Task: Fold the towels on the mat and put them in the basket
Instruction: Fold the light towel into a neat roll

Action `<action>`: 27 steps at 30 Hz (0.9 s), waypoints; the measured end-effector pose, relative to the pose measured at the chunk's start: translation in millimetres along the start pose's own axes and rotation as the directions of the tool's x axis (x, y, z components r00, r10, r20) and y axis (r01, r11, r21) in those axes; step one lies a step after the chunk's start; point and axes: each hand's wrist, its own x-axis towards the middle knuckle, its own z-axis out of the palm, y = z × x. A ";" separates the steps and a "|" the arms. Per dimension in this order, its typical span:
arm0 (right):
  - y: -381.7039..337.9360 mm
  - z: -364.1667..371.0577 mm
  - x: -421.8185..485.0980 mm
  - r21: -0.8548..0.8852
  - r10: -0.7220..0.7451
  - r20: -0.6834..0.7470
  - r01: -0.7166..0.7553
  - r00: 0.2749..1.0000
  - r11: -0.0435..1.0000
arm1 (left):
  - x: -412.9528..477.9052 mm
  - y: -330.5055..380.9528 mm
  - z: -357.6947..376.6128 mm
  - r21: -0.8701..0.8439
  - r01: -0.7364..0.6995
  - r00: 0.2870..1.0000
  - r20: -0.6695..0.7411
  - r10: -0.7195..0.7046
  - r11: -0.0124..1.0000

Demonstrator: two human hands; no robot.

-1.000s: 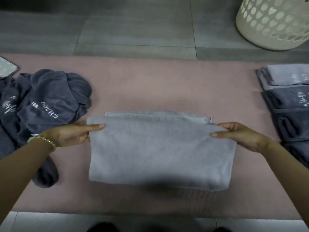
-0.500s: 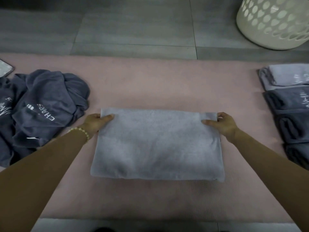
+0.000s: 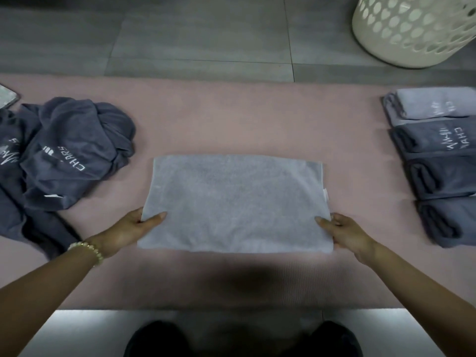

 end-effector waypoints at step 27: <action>9.0 82.2 8.0 -0.685 -0.680 0.137 0.565 0.721 0.461 | 14.7 31.0 19.5 -0.232 0.212 0.936 -0.230 -0.265 0.949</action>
